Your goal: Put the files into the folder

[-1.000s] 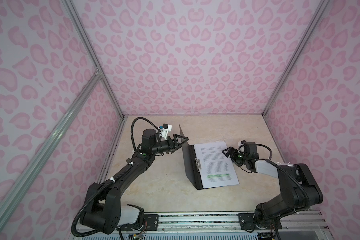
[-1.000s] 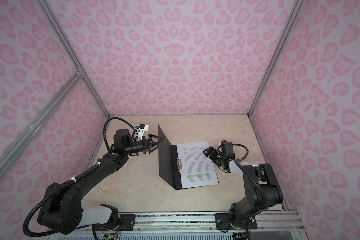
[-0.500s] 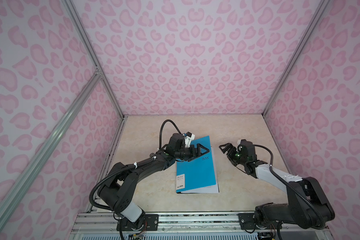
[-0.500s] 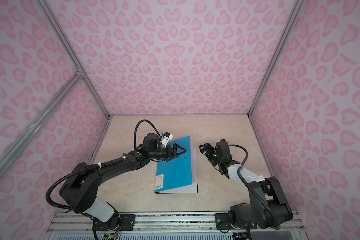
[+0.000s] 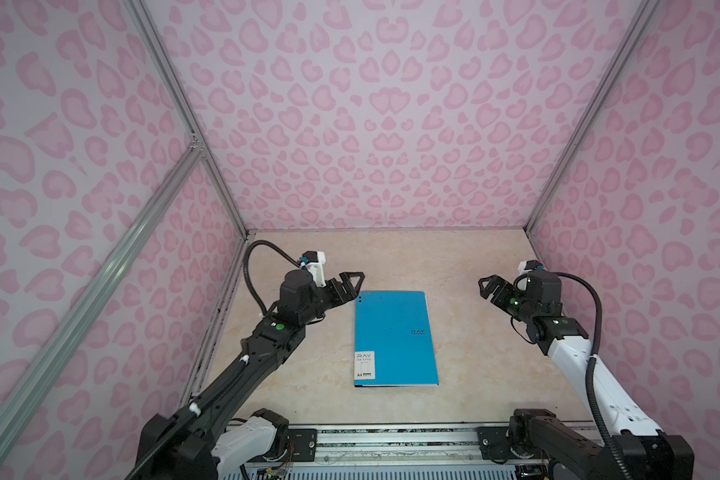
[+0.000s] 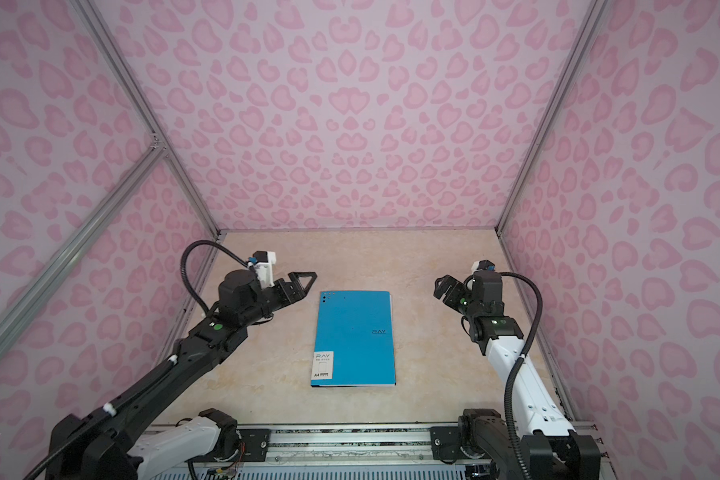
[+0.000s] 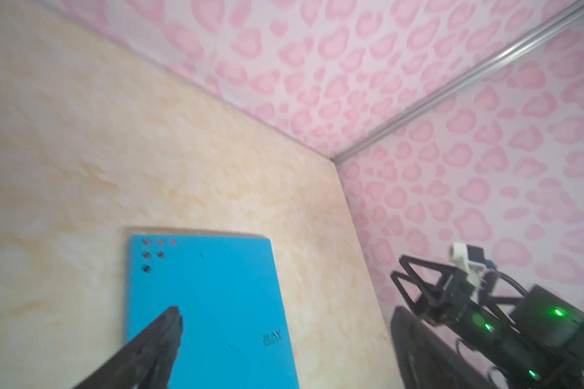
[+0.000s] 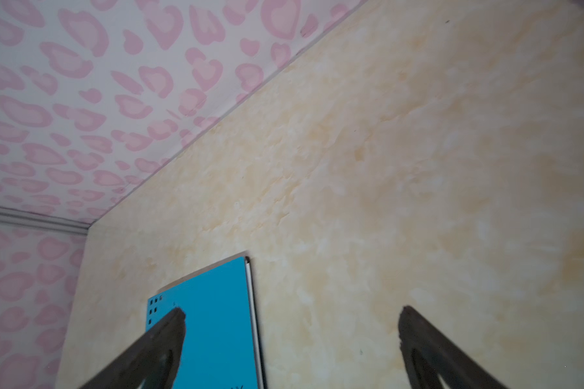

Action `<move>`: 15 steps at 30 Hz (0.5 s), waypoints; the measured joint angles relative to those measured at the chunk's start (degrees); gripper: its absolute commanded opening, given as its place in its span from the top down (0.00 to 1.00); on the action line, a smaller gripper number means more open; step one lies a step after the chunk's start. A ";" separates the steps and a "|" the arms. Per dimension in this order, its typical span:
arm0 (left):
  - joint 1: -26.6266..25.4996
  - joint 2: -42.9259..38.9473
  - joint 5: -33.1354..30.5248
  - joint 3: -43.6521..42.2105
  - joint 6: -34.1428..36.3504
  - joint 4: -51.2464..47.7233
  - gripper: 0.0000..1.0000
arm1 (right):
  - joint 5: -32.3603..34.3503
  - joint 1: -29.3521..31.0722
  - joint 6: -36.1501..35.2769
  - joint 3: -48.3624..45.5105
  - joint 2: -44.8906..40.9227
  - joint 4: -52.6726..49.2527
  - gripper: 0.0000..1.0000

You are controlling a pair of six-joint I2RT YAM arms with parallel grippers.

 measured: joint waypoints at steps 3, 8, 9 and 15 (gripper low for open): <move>2.95 -4.48 -14.14 -5.49 3.96 -5.73 0.02 | 3.98 -1.66 -3.41 -3.50 -0.17 3.78 0.02; 5.49 -6.56 -34.07 -11.61 11.32 -5.95 0.02 | 7.30 -4.37 -8.61 -9.22 2.29 11.13 0.02; 6.43 -6.16 -37.16 -12.55 12.24 -5.20 0.02 | 8.22 -4.48 -9.44 -10.40 2.71 13.16 0.02; 10.67 3.48 -48.06 -18.01 19.82 6.80 0.02 | 10.25 -4.59 -14.91 -21.05 7.32 32.04 0.02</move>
